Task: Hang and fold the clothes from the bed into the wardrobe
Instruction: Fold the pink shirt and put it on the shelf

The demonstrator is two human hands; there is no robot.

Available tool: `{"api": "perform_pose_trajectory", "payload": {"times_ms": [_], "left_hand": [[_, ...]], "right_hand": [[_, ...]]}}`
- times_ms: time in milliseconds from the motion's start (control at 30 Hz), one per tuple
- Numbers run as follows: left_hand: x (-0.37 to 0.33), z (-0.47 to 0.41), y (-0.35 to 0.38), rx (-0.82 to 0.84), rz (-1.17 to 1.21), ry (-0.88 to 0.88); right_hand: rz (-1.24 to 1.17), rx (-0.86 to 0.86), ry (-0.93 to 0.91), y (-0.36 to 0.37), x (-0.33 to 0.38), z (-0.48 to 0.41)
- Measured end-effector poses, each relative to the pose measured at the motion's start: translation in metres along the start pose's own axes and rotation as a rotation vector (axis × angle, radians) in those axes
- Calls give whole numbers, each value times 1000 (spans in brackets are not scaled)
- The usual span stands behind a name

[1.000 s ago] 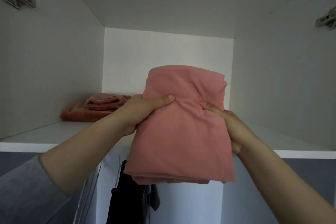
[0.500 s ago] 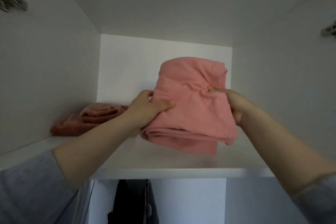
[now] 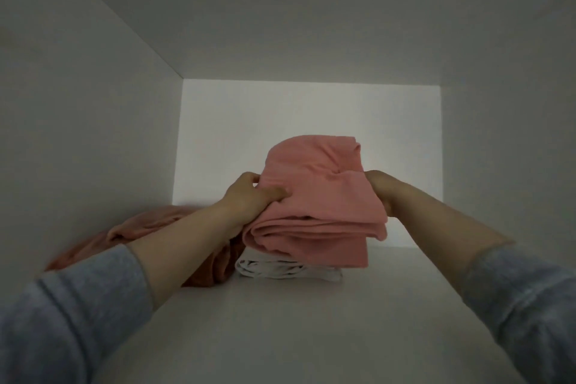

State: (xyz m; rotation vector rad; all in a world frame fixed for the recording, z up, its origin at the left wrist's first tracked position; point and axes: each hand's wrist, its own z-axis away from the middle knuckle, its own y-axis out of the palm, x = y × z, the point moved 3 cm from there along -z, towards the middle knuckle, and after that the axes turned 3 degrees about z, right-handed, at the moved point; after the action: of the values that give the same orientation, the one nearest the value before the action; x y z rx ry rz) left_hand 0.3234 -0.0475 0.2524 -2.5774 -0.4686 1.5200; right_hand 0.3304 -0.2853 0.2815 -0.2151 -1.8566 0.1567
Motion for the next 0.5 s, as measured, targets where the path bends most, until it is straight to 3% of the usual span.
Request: {"api": "perform_pose_trajectory", "payload": {"times_ms": [500], "left_hand": [[50, -72, 13, -30, -132, -94]], "right_hand": [[8, 59, 117, 28, -54, -89]]}}
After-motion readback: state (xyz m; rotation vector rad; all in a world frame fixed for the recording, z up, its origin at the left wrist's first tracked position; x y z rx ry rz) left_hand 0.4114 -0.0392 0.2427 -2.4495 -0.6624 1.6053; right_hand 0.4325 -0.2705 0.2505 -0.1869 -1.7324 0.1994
